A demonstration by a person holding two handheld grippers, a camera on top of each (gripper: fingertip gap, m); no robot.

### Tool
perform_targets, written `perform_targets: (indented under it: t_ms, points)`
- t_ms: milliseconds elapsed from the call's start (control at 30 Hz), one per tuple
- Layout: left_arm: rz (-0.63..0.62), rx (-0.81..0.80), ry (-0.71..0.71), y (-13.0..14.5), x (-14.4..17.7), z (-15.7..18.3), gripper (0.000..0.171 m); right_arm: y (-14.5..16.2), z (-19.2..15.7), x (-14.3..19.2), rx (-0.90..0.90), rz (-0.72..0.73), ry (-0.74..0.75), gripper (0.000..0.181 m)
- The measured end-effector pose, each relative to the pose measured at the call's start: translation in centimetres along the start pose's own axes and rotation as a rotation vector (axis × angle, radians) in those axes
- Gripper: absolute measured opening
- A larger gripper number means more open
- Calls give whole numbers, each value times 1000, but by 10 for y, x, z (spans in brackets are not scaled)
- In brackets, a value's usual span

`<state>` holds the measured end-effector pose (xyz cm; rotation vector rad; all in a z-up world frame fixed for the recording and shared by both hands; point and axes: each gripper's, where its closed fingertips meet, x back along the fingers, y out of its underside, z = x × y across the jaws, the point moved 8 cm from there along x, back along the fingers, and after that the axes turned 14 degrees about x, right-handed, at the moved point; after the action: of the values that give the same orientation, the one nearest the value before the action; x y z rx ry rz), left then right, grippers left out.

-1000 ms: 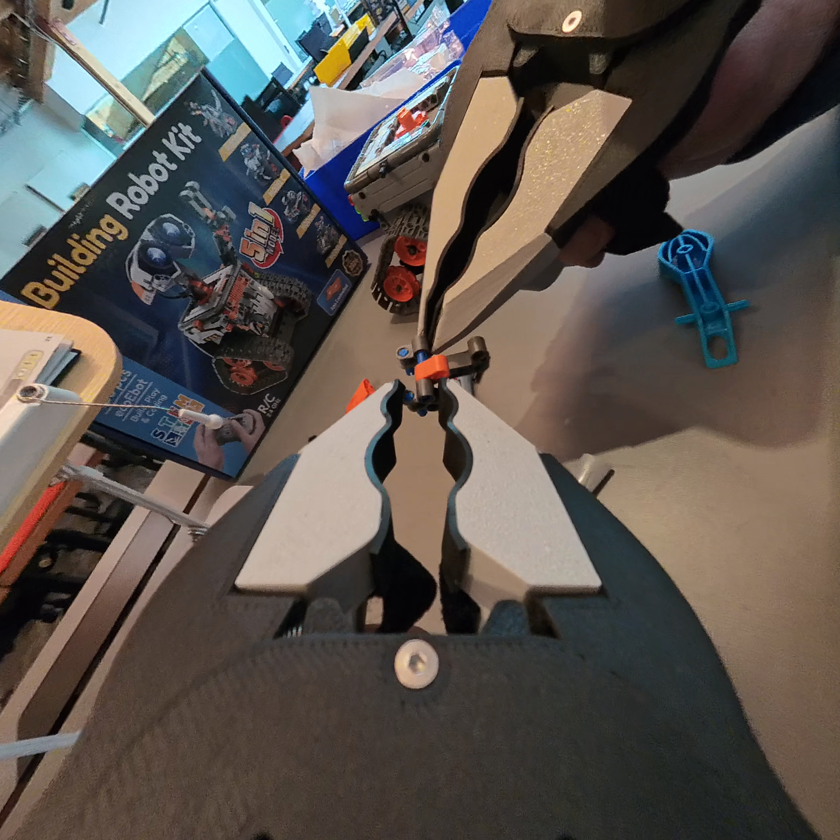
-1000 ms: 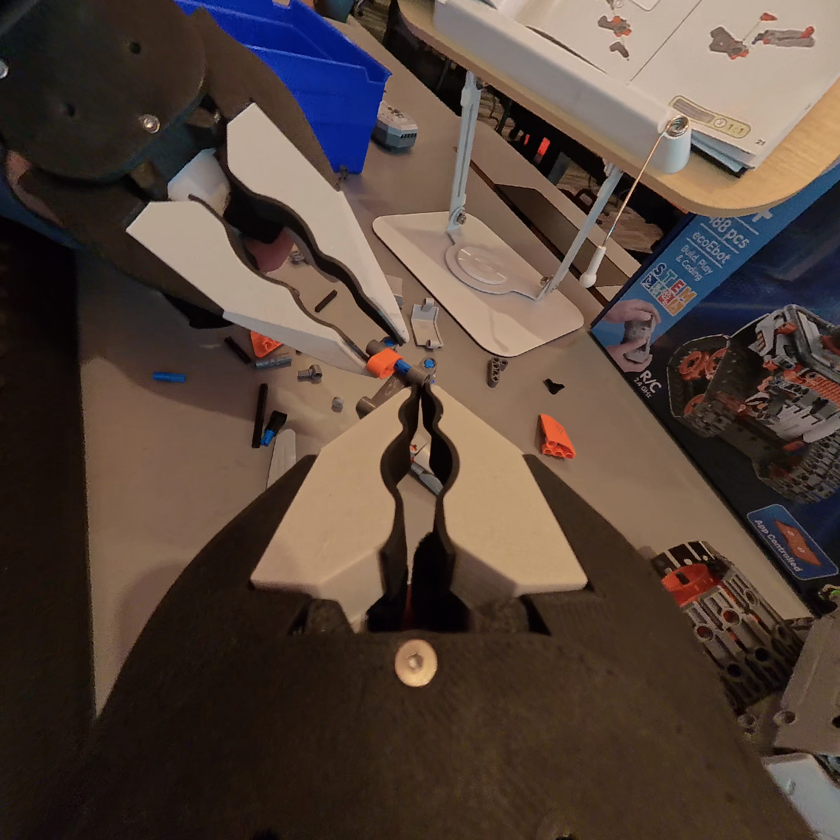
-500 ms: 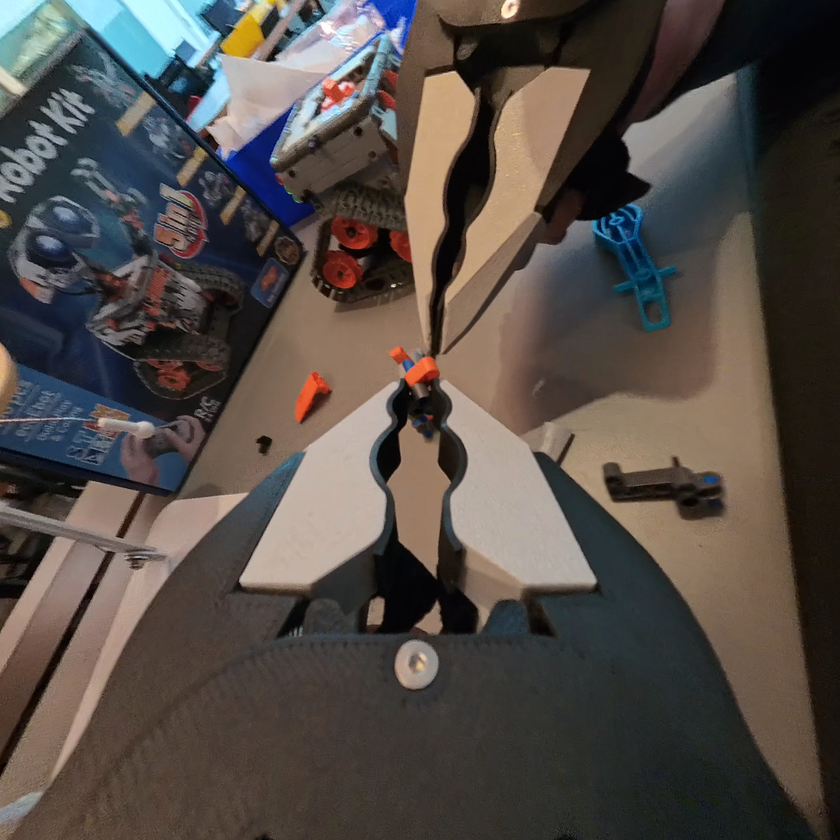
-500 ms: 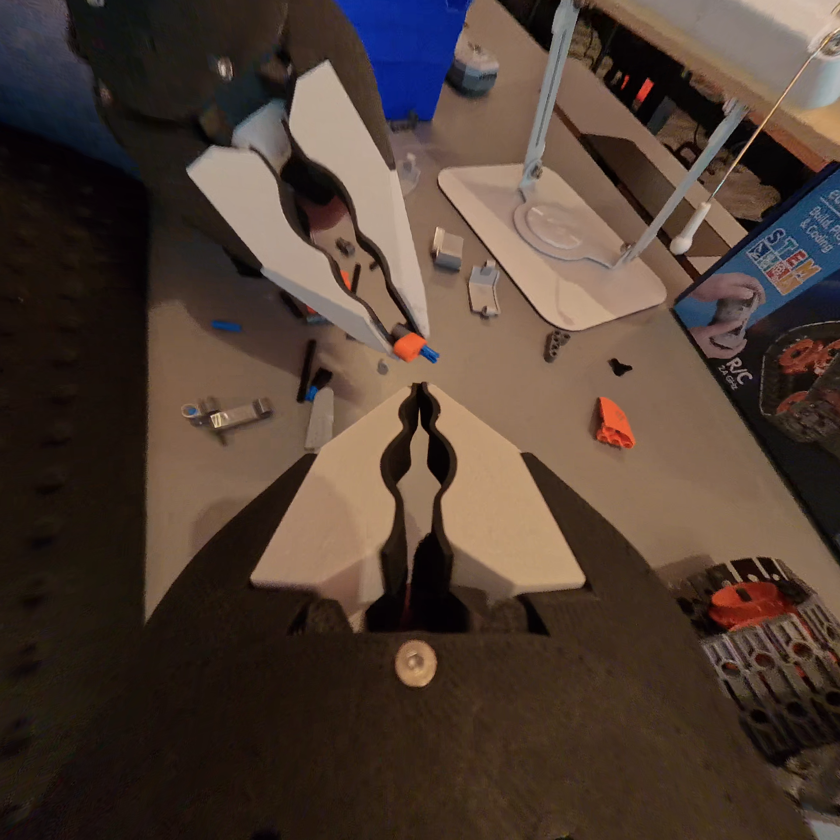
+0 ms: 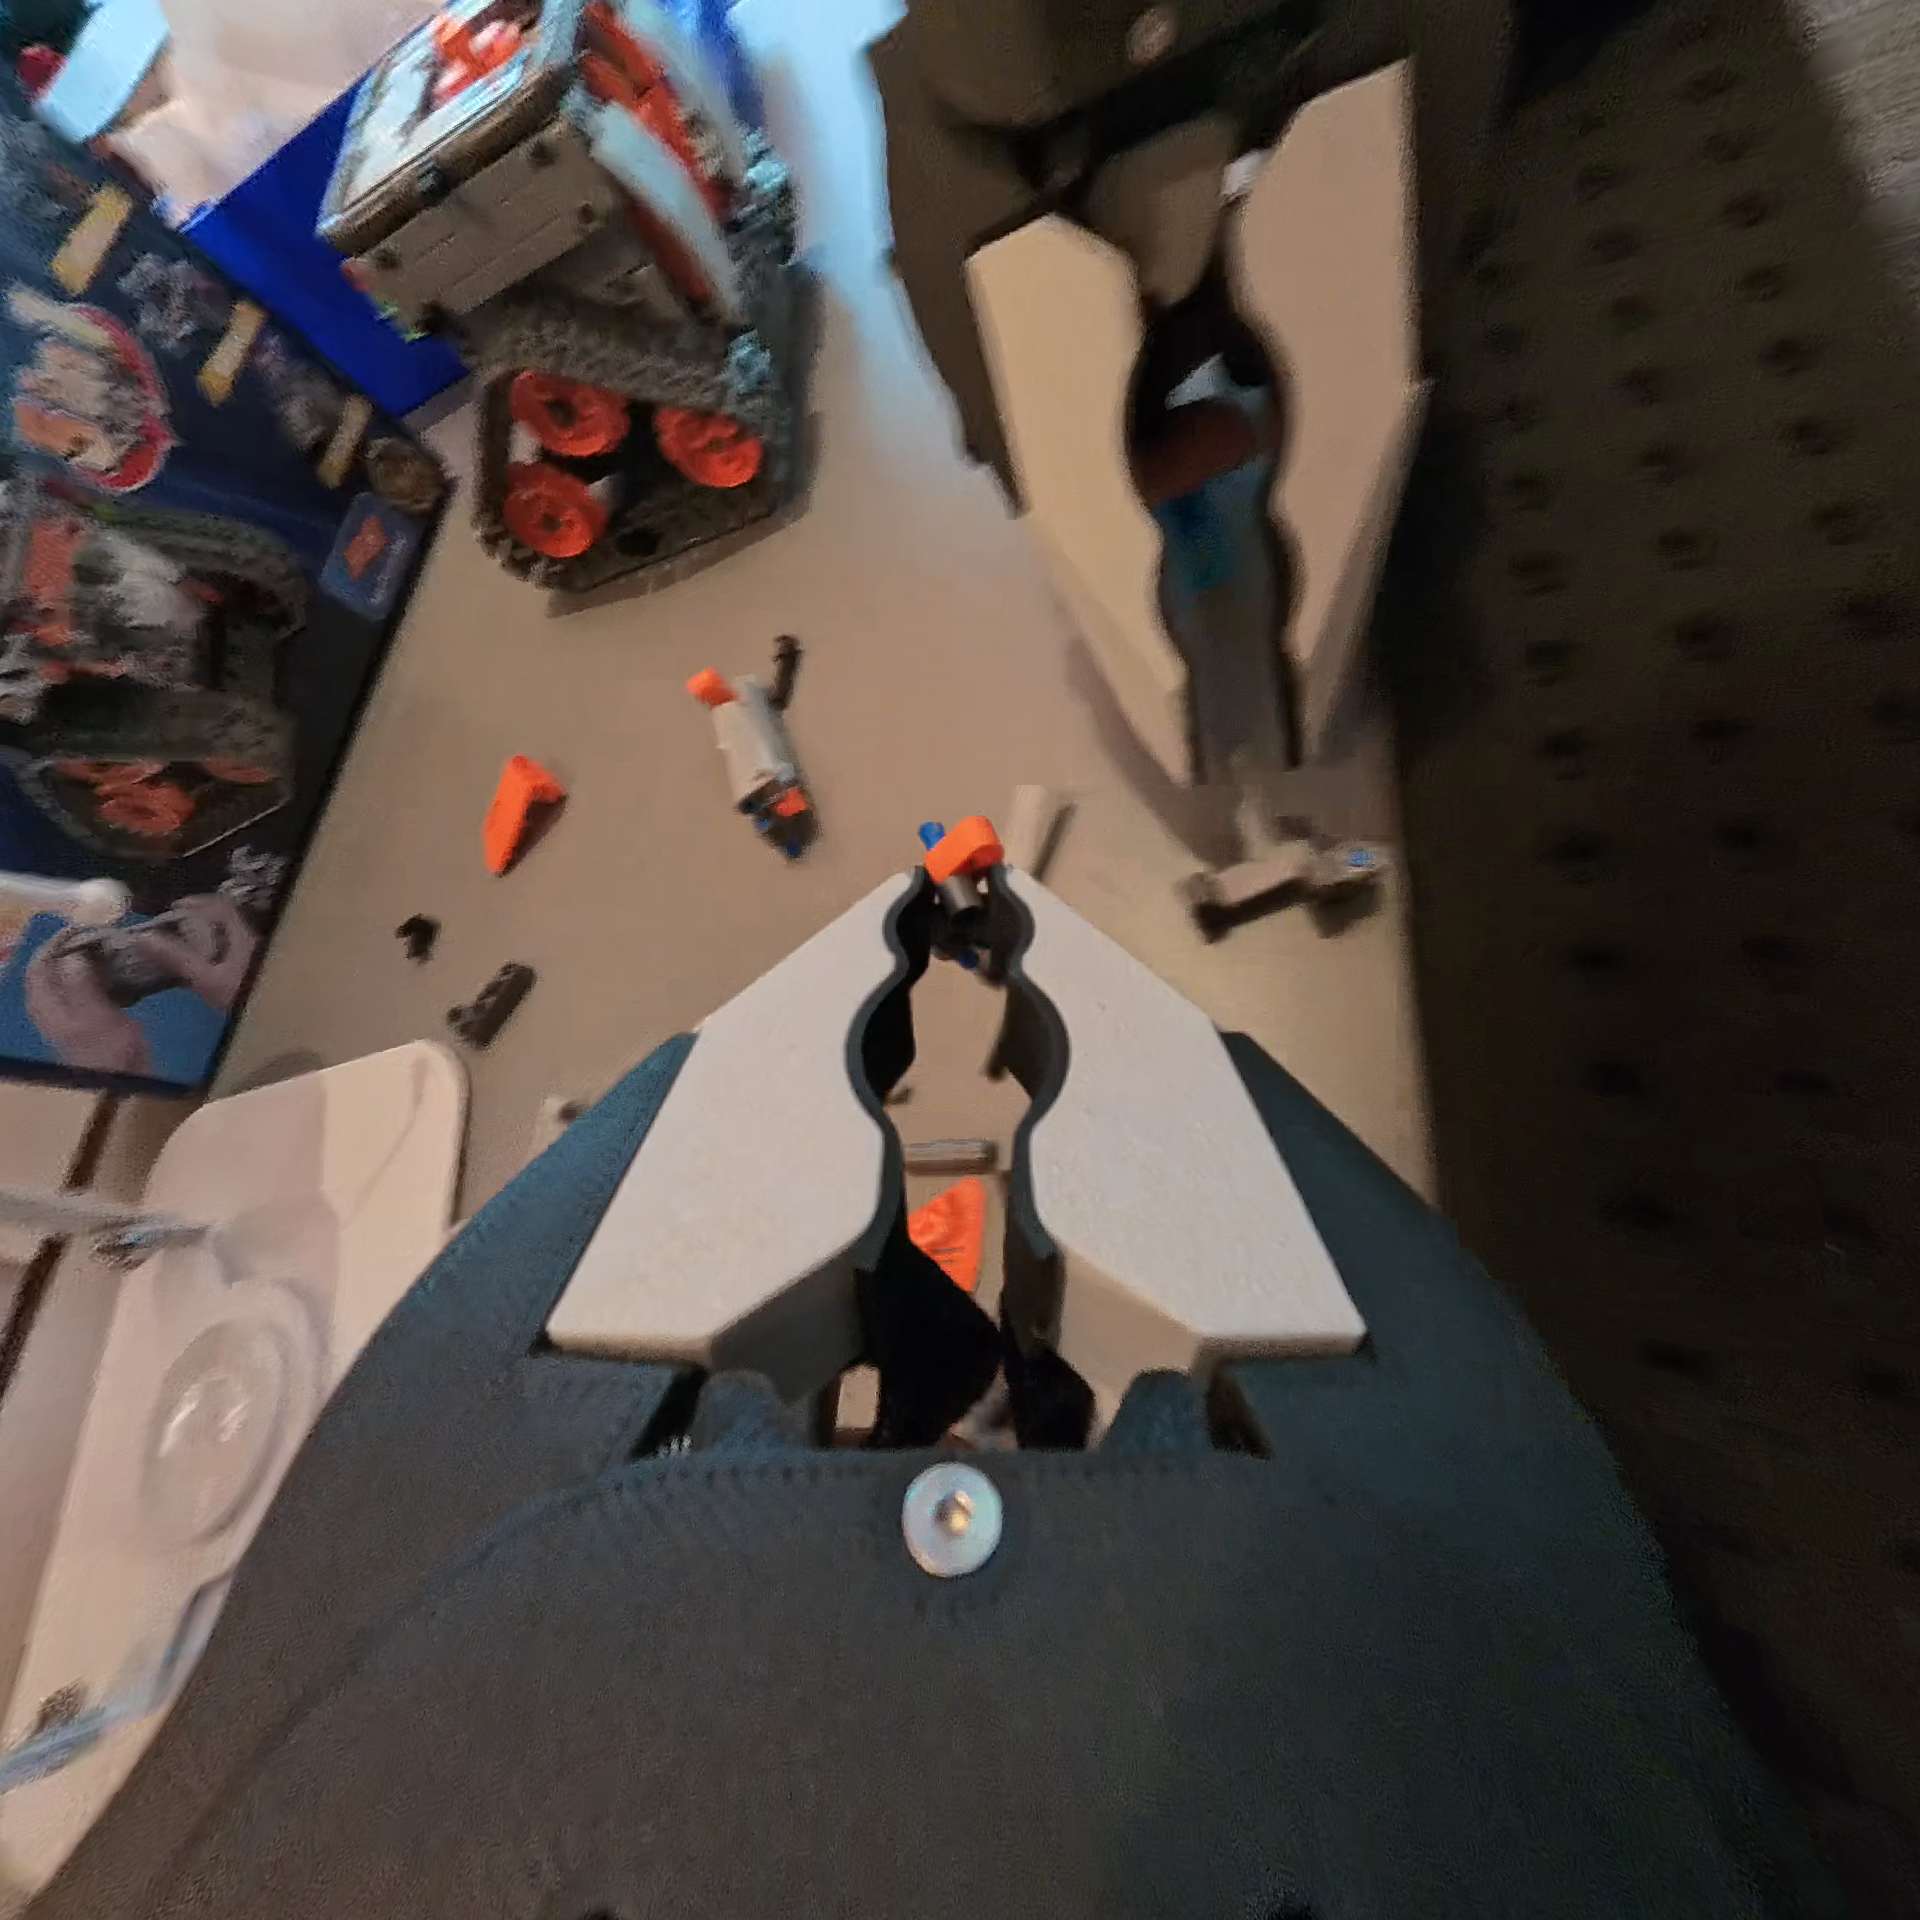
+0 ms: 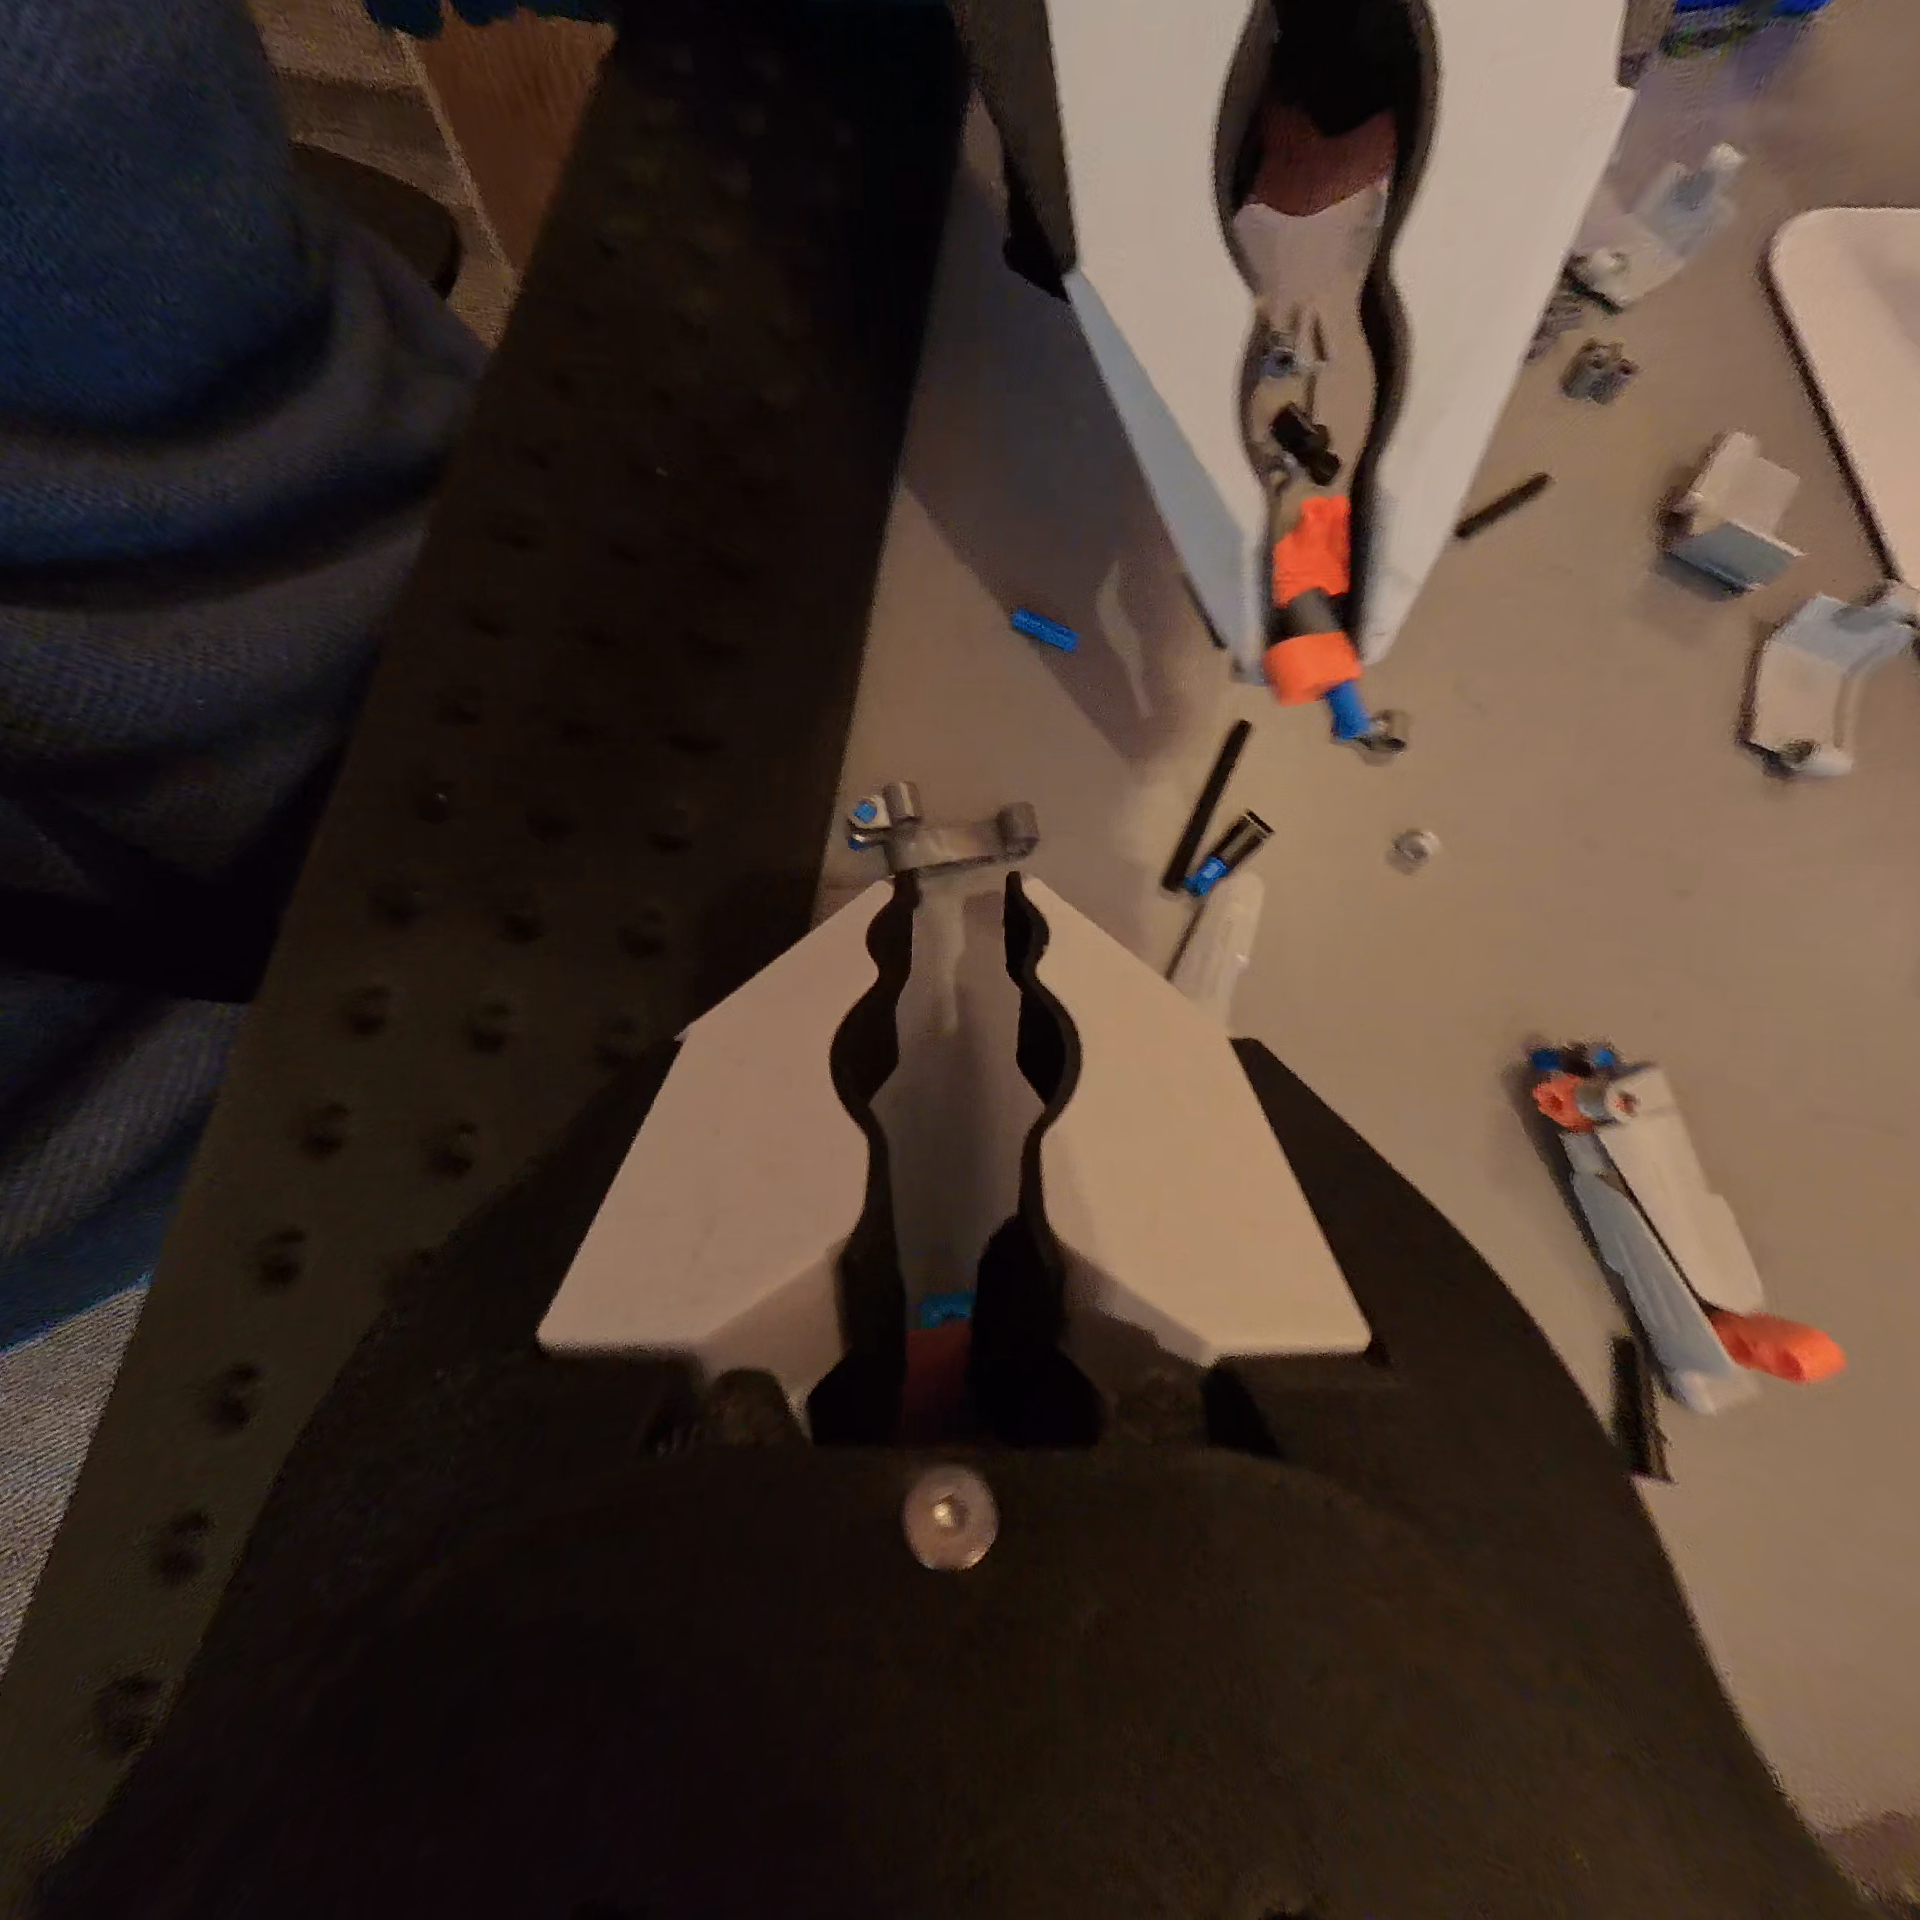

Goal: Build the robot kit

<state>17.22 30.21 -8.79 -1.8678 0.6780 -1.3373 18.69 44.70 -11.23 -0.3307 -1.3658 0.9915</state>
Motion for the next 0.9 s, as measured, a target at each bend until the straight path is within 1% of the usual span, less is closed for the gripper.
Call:
perform_targets:
  t_ms: [33, 100, 200, 267, 400, 500, 667, 900]
  points:
    - [11, -1, 64, 0, 4, 10, 8, -2, -2, -2, 6, 3, -12, 14]
    - [29, 2, 111, -3, 8, 26, 9, -4, -3, -5, 17, -4, -14, 12]
    - [-33, -53, 149, 0, 1, 46, 9, -3, -6, -12, 28, -26, -32, 10]
    - [-80, -83, 157, 4, -6, 52, 9, -4, -6, -16, 44, -43, -21, 10]
    - [-138, -91, 146, 15, -14, 52, 9, -1, -7, -18, 56, -70, -15, 12]
    - [-122, -53, 161, 16, -11, 49, 9, -1, -7, -19, 81, -81, -9, 8]
    - [-159, -58, 153, 22, -12, 49, 9, 1, -9, -23, 123, -125, -19, 2]
    - [-152, -46, 178, 21, -16, 52, 9, 4, -2, -15, 104, -168, 39, 7]
